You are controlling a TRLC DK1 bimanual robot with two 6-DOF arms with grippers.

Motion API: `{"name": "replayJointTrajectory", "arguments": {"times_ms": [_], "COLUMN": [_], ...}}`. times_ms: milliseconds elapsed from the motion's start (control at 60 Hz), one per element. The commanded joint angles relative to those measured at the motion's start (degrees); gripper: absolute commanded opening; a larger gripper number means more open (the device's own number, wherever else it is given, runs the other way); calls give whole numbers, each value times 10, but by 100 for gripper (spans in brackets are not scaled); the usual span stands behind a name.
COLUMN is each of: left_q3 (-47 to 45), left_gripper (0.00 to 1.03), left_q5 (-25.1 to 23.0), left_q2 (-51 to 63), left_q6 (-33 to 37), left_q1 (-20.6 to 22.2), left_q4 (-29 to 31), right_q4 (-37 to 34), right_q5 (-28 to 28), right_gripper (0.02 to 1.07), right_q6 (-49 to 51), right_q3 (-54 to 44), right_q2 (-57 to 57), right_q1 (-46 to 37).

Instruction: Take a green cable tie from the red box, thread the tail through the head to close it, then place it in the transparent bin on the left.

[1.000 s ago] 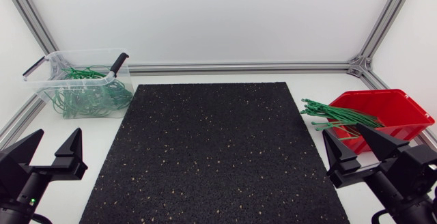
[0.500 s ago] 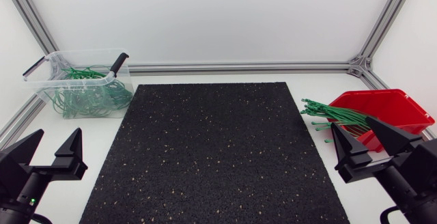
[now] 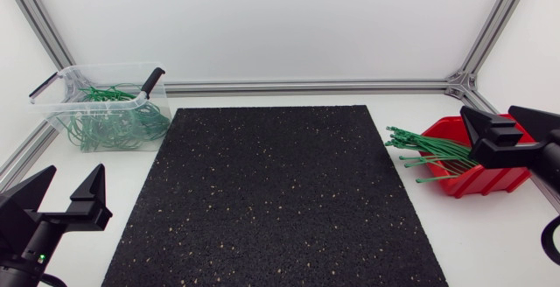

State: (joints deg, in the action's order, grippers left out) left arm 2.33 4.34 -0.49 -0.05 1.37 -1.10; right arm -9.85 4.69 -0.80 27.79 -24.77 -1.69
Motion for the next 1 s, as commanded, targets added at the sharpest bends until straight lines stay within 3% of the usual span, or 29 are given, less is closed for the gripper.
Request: {"name": "replayJointTrajectory", "arguments": {"times_ms": [0, 300, 467, 800, 983], "left_q3": [-23, -23, -23, -23, -23], "left_gripper": [100, 100, 100, 100, 100], "left_q5": [-3, -3, -4, -4, -6], "left_q2": [-2, -2, -2, -2, -2], "left_q6": [-7, -7, -8, -8, -8], "left_q1": [0, 1, 1, 3, 7], "left_q4": [8, 8, 8, 9, 10], "right_q4": [-23, -170, -214, -364, -490], "right_q5": [16, 31, 33, 57, 89], "right_gripper": [103, 103, 103, 99, 99], "right_q6": [13, 177, 235, 528, 636], "right_q3": [38, 184, 231, 319, 402], "right_q2": [-44, -194, -259, -387, -475], "right_q1": [-22, -53, -60, -70, -102]}}
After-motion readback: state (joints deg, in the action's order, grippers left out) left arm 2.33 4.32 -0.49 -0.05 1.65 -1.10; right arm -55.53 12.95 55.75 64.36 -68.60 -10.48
